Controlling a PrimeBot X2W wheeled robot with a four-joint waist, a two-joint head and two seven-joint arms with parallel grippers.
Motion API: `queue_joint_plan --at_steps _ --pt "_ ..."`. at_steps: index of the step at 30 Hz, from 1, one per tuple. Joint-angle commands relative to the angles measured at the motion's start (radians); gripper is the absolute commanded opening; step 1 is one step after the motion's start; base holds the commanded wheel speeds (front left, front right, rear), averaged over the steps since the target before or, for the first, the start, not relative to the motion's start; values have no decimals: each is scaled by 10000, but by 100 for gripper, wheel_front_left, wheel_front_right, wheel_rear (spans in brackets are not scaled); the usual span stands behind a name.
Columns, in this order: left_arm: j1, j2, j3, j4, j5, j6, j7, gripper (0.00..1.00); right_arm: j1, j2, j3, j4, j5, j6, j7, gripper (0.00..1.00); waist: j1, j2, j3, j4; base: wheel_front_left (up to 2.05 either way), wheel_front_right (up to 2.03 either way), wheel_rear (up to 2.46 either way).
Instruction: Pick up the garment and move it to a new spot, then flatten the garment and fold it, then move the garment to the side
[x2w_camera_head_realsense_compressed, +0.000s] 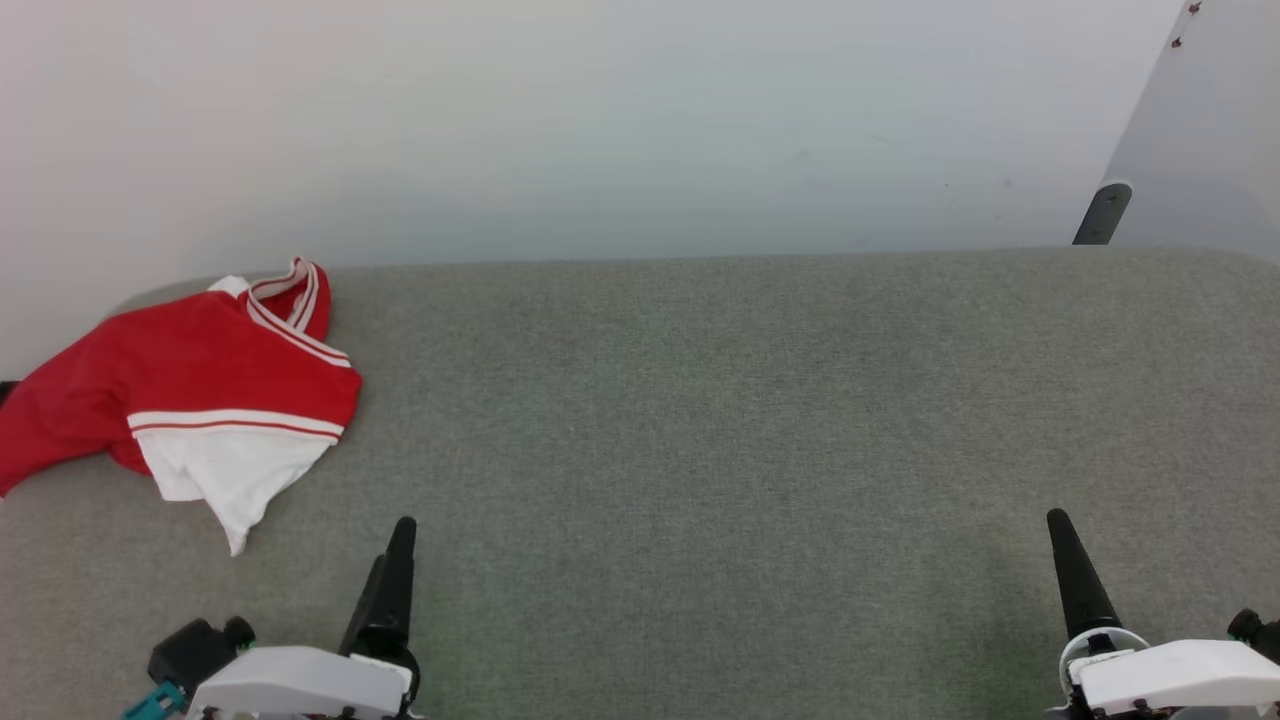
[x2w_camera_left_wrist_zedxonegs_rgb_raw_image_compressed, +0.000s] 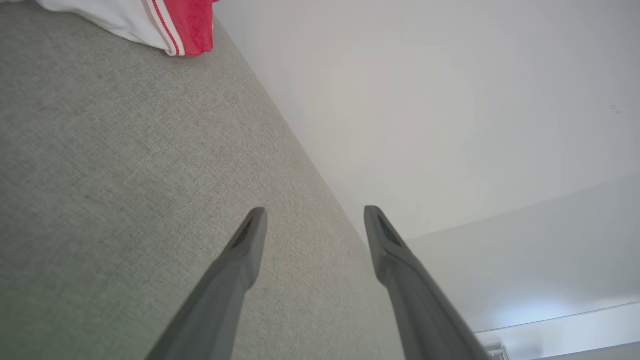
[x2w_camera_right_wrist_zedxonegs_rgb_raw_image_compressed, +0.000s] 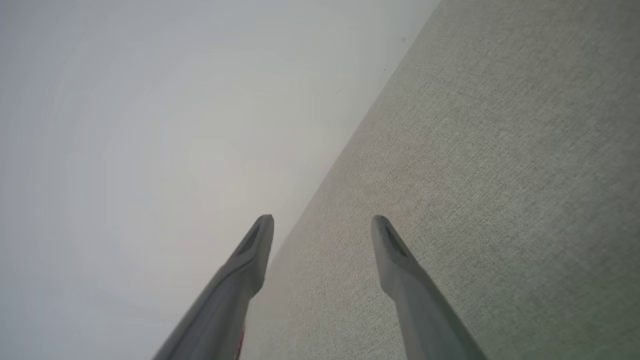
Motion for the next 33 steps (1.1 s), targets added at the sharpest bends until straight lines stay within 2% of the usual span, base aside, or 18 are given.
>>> queue_joint_plan --at_steps 1,9,33 --pt "-168 120 -20 -235 517 35 -102 100 -244 -42 33 -164 -554 4 -115 100 0 0 -9 1 0 0 0" --pt "-34 189 -45 -485 2103 44 -386 100 -251 3 50 -244 -2140 5 -287 100 0 0 -49 -5 0 0 0" --pt "185 179 -65 -926 5265 -371 -1118 100 -247 25 119 -560 -5327 7 -894 100 0 0 -87 29 0 0 0"
